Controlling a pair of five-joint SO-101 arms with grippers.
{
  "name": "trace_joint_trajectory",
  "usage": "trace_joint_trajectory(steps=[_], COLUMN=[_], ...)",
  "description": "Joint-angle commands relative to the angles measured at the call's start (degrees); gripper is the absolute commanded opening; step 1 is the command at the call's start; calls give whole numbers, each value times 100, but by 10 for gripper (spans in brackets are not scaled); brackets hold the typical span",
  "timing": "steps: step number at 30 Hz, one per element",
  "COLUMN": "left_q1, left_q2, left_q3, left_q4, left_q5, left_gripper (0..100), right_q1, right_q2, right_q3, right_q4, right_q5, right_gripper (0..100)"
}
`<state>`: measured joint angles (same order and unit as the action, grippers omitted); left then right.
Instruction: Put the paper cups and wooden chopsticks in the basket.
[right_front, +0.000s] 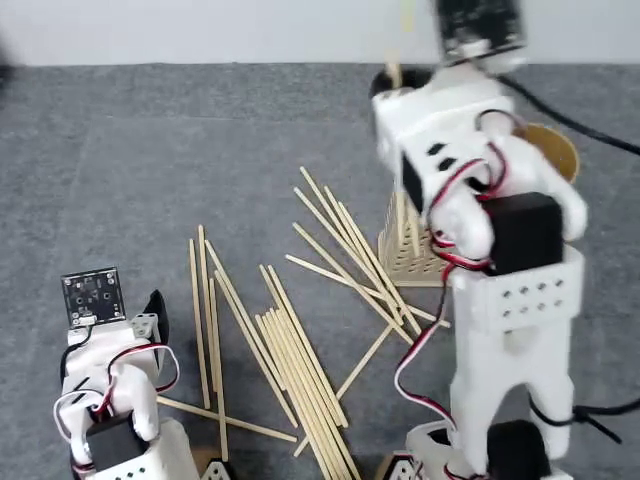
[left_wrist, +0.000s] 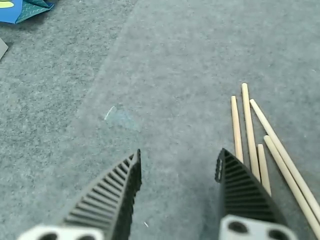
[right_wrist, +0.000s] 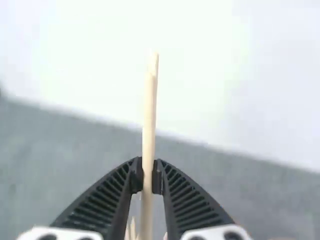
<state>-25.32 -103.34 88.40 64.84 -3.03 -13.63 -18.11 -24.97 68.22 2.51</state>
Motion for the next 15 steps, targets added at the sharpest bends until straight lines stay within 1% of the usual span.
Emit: trace_joint_trajectory(steps=[1,5,8,11,15], left_q1=[0,0,0,0,0], left_q2=[-88,-88,-88,-88,-88], left_q3=[-13,-13,-13,-13,-13], left_q4=[-105,-105,-105,-105,-105], left_q5=[9,9,9,9,9], left_gripper=[229,229,229,229,229], right_q1=[374,743,989,1042,1042], right_q2=[-233,-356,-567,-910,-1411], right_q3=[-176,651,1626,2822,4255], right_q4=[-673,-1657,-2782,-3776,-4769], right_q5=[-308,-422,-422,-378,-378], right_gripper=[8,8,8,8,8])
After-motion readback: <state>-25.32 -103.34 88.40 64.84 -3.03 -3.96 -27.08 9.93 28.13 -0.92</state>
